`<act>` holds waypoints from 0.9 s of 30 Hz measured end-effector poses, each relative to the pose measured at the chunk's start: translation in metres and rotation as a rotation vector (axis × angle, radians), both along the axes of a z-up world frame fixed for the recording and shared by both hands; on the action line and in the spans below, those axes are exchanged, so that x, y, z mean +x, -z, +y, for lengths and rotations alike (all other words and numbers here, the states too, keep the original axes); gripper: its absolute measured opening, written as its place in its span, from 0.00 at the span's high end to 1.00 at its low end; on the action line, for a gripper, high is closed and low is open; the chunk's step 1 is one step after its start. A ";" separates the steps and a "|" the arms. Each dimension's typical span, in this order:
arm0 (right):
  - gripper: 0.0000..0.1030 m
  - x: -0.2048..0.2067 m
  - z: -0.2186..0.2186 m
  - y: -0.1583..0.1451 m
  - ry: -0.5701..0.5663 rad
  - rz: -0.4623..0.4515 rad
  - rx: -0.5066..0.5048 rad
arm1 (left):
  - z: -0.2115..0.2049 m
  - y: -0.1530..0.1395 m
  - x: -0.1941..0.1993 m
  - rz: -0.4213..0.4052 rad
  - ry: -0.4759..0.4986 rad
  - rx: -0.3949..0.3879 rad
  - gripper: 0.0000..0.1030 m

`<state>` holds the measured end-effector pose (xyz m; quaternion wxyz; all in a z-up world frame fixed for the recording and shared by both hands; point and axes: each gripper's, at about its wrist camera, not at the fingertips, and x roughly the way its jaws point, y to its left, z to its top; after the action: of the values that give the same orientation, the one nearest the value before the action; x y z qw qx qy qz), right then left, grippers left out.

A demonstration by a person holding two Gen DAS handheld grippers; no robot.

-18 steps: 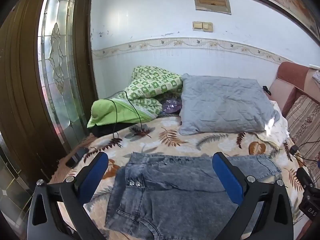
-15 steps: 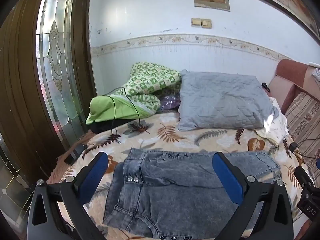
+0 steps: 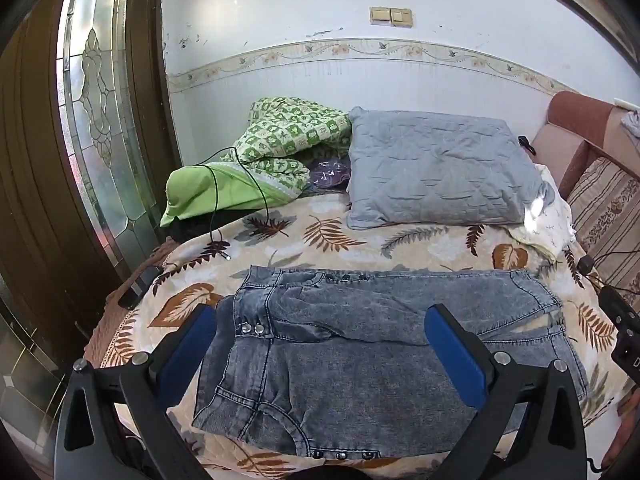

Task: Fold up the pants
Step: 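Move both grippers over the spread blue jeans toward the waistband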

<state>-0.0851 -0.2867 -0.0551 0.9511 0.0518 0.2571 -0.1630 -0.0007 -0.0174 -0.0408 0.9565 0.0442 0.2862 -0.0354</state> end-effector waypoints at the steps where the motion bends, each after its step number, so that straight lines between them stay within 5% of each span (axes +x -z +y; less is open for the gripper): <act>1: 0.00 0.000 -0.002 0.000 0.004 0.001 0.000 | 0.000 0.000 0.000 0.002 0.000 0.000 0.00; 27: 0.00 -0.003 -0.019 0.006 0.056 0.023 0.011 | 0.007 0.007 0.006 -0.008 -0.019 0.014 0.00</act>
<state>-0.0884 -0.3057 -0.0614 0.9429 0.0624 0.2671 -0.1889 0.0056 -0.0106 -0.0475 0.9575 0.0483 0.2832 -0.0240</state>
